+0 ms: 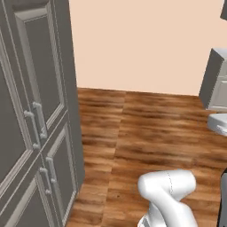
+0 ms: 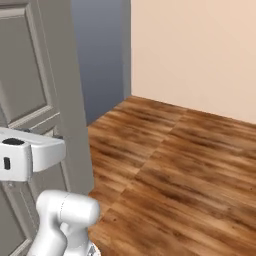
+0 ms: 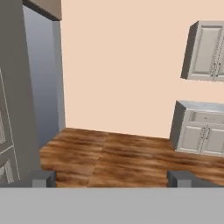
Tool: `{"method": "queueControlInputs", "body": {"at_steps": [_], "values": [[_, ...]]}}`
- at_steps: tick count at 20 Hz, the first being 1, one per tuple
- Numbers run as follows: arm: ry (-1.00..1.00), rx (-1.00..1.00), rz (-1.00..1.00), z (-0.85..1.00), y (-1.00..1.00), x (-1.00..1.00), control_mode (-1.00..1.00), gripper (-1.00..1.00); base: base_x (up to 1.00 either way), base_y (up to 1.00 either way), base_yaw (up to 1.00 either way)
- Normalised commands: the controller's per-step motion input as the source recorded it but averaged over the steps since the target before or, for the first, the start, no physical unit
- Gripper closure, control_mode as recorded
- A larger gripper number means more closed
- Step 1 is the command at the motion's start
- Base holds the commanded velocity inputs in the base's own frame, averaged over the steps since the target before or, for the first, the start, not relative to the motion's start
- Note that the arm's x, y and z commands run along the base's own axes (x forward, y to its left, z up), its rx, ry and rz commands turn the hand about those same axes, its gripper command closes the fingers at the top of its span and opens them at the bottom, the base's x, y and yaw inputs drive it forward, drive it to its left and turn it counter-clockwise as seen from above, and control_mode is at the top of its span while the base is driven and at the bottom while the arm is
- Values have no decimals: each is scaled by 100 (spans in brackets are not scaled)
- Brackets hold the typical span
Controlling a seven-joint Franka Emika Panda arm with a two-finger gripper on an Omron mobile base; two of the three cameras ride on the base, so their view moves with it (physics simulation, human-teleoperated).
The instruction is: Pick the potato from the counter and place it in the microwave. Then turn on the microwave.
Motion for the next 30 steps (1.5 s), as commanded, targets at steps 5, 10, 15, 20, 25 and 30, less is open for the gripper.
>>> {"method": "queueControlInputs", "body": {"at_steps": [5, 10, 15, 20, 25, 30], "values": [[0, 0, 0, 0, 0, 0, 100, -100, 17, -11, -51], [0, 0, 0, 0, 0, 0, 100, -100, 16, 0, -50], [0, 0, 0, 0, 0, 0, 100, -100, 14, -3, -52], [0, 0, 0, 0, 0, 0, 100, -100, 11, -8, -55], [0, 0, 0, 0, 0, 0, 100, -100, 23, -10, -57], [0, 0, 0, 0, 0, 0, 100, -100, 30, -3, -58]]}}
